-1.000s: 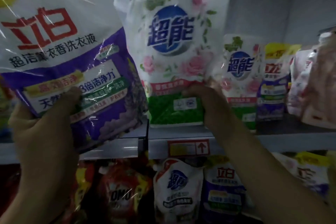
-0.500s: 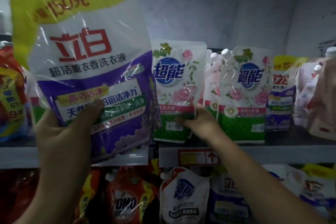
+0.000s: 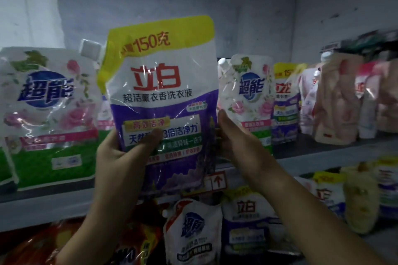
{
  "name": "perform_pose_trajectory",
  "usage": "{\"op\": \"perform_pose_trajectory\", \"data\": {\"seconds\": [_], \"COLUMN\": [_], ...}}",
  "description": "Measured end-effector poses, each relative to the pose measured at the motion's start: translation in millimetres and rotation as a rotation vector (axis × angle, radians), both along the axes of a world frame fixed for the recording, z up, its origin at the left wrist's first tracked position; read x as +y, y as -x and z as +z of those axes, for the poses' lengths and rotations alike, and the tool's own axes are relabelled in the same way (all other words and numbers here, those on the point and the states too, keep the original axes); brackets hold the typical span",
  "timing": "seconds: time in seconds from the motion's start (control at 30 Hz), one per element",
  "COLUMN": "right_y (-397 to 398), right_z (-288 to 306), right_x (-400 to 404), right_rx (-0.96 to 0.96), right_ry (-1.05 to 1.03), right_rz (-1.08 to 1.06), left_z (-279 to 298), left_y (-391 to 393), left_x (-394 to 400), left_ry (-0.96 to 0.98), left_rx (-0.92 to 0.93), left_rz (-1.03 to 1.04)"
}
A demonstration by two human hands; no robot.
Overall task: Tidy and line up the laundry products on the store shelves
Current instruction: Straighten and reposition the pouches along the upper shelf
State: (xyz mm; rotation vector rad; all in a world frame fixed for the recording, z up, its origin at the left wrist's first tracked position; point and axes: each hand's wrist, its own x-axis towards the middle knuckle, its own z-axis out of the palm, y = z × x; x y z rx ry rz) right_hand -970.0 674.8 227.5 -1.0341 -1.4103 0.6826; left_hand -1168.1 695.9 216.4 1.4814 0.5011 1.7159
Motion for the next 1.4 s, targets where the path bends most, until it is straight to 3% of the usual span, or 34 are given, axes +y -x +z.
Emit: {"op": "perform_pose_trajectory", "data": {"seconds": [0.13, 0.33, 0.43, 0.83, 1.07, 1.17, 1.23, 1.3, 1.4], "right_y": [-21.7, -87.9, -123.5, -286.8, -332.3, -344.5, -344.2, -343.3, -333.3], "right_z": [4.4, 0.6, 10.4, 32.2, 4.2, 10.1, 22.4, 41.0, 81.6], "right_x": [-25.3, -32.5, -33.8, 24.5, 55.2, 44.7, 27.4, 13.8, 7.8], "right_rx": [0.037, 0.378, 0.435, 0.478, 0.229, 0.084, -0.028, -0.244, -0.741], "right_ry": [-0.033, -0.013, -0.052, -0.074, 0.055, 0.022, -0.109, -0.315, -0.533], "right_rz": [-0.056, -0.294, -0.359, -0.409, -0.313, -0.240, -0.205, -0.289, -0.513], "left_z": [7.2, 17.2, 19.5, 14.8, -10.2, -7.5, -4.7, -4.5, -8.0], "left_y": [-48.2, -131.9, -178.2, -359.7, -378.8, -364.2, -351.8, -340.8, -336.4], "left_x": [0.2, 6.0, 5.9, 35.0, 45.9, 43.2, 41.3, 39.5, 35.8], "left_ry": [-0.035, -0.117, -0.100, -0.152, -0.007, 0.035, 0.022, 0.028, -0.038], "left_rx": [0.043, 0.137, 0.136, 0.174, 0.297, 0.341, 0.433, 0.508, 0.748], "left_rz": [-0.141, -0.293, -0.337, -0.127, 0.053, 0.002, 0.031, 0.072, 0.292]}}
